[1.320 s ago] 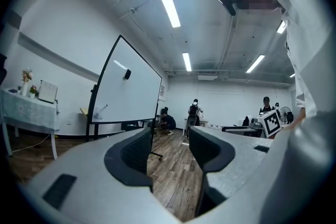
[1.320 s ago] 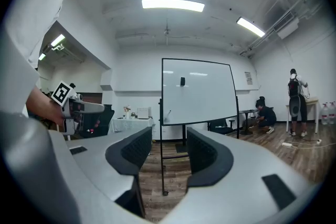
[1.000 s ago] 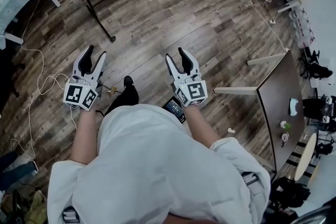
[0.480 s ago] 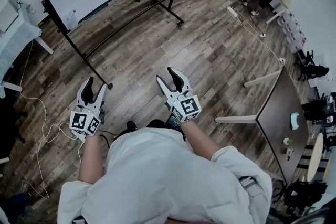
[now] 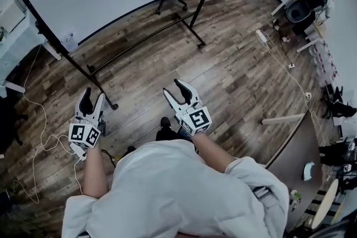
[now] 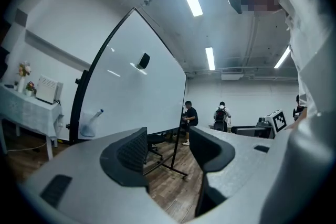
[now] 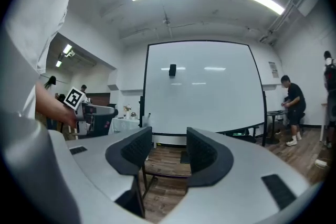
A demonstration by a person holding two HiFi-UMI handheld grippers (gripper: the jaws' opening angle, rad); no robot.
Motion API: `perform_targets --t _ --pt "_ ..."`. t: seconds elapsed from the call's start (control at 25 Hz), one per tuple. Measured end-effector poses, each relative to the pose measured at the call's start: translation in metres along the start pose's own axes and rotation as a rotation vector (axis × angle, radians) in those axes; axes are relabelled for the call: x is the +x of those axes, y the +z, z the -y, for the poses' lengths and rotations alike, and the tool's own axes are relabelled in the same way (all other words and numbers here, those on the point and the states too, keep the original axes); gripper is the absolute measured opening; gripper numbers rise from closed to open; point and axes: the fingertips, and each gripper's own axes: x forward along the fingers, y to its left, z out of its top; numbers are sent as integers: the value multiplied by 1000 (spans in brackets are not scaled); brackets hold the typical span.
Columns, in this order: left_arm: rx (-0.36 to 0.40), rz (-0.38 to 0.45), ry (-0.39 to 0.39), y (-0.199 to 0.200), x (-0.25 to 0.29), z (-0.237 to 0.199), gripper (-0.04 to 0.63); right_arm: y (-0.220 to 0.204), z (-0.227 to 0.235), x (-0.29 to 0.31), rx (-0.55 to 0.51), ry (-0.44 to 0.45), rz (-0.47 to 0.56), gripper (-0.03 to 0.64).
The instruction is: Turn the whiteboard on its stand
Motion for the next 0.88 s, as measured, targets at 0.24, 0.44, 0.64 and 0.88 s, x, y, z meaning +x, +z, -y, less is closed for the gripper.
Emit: perform_targets --t 0.24,0.44,0.64,0.88 --pt "-48 20 70 4 68 15 233 13 86 41 14 104 10 199" --pt "-25 31 122 14 94 11 235 13 117 81 20 198 18 199" --pt "-10 24 180 21 103 -15 238 5 133 121 51 257 6 198" --pt "-2 64 283 38 87 -102 247 1 121 189 25 309 -17 198"
